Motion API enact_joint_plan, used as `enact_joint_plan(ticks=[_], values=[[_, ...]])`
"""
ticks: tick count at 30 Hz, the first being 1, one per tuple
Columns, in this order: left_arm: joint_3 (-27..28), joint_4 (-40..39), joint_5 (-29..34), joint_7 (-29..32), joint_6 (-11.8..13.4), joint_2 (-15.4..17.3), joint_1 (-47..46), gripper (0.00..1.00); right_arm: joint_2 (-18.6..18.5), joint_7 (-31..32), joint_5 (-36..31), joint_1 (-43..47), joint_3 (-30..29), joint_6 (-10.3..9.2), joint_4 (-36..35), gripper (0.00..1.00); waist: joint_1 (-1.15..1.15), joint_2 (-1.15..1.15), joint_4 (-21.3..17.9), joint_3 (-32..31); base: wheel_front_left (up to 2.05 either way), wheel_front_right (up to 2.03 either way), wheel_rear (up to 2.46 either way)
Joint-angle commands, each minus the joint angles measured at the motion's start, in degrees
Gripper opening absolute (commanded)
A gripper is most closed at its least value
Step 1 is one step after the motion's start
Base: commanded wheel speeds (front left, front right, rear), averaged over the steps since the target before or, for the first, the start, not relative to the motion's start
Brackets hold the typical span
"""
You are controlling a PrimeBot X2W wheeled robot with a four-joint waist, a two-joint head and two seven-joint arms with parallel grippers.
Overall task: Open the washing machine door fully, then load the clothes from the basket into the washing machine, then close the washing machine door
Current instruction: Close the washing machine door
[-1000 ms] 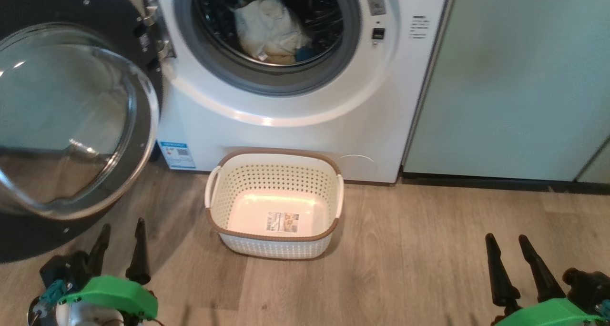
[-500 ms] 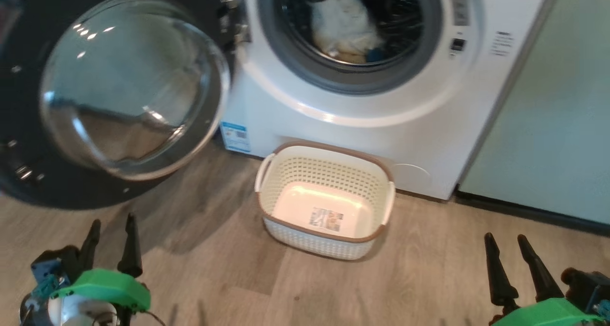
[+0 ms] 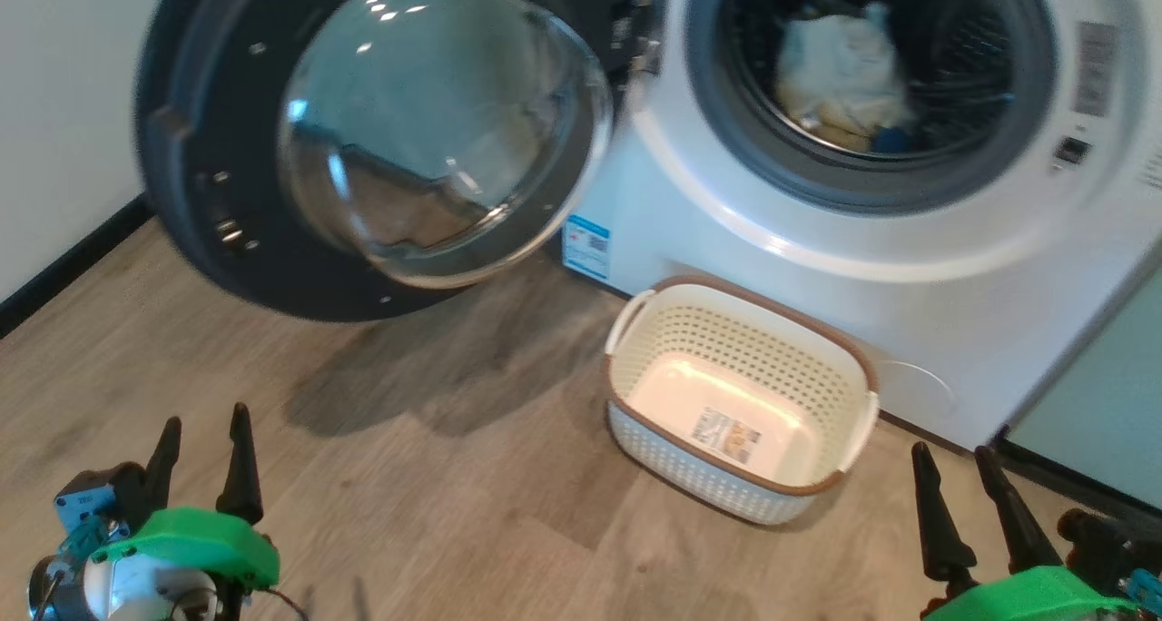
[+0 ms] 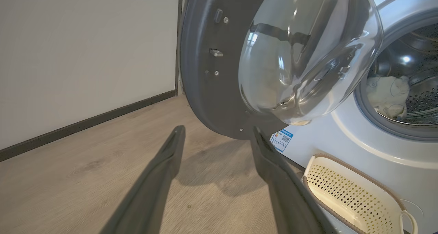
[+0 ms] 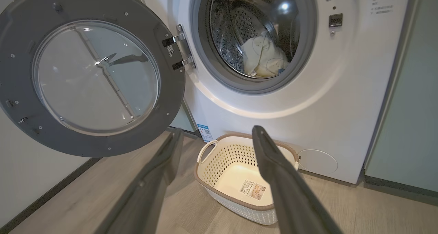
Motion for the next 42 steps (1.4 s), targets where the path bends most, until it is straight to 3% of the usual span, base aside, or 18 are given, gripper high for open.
enact_joint_plan(ticks=[1, 13, 36, 37, 38, 40, 41, 42], values=[[1.93, -1.35, 0.54, -0.36, -0.05, 1.04, -3.4, 1.0, -0.6, -0.55, -0.03, -2.62, 0.87, 0.02, -1.82, 1.0, 0.0, 0.0, 2.98, 0.16, 0.0, 0.0, 0.0], [2.11, -1.12, 0.53, -0.36, -0.05, 0.84, -3.75, 1.0, -0.85, -0.55, -0.19, -3.85, 1.88, 0.02, -1.5, 1.0, 0.0, 0.0, 8.13, 1.34, 0.0, 0.0, 0.0], [3.36, -4.1, -1.06, -0.36, -0.05, 0.1, -1.8, 1.0, -1.46, -0.55, 0.76, -6.0, 3.8, 0.02, -0.18, 1.0, 0.0, 0.0, 8.17, 1.53, 0.0, 0.0, 0.0], [3.39, -4.08, -1.61, -0.36, -0.05, 0.13, -1.76, 0.82, -1.39, -0.55, 0.75, -5.86, 3.72, 0.02, -0.24, 1.0, 0.0, 0.0, 8.12, 1.46, 0.0, 0.0, 0.0], [3.44, -4.11, -2.31, -0.36, -0.05, 0.17, -1.79, 0.51, -1.33, -0.55, 0.74, -5.73, 3.64, 0.02, -0.29, 1.0, 0.0, 0.0, 8.08, 1.4, 0.0, 0.0, 0.0], [3.5, -4.13, -5.69, -0.36, -0.05, 0.58, -2.11, 0.16, -1.14, -0.55, 0.64, -5.3, 3.27, 0.02, -0.47, 1.0, 0.0, 0.0, 7.99, 1.24, 0.0, 0.0, 0.0], [3.49, -4.12, -7.47, -0.36, -0.05, 0.83, -2.33, 0.0, -1.09, -0.55, 0.6, -5.13, 3.12, 0.02, -0.55, 1.0, 0.0, 0.0, 7.97, 1.21, 0.0, 0.0, 0.0], [3.44, -4.05, -9.62, -0.36, -0.05, 1.16, -2.61, 0.0, -1.06, -0.55, 0.56, -4.96, 2.97, 0.02, -0.64, 1.0, 0.0, 0.0, 7.97, 1.2, 0.0, 0.0, 0.0]])
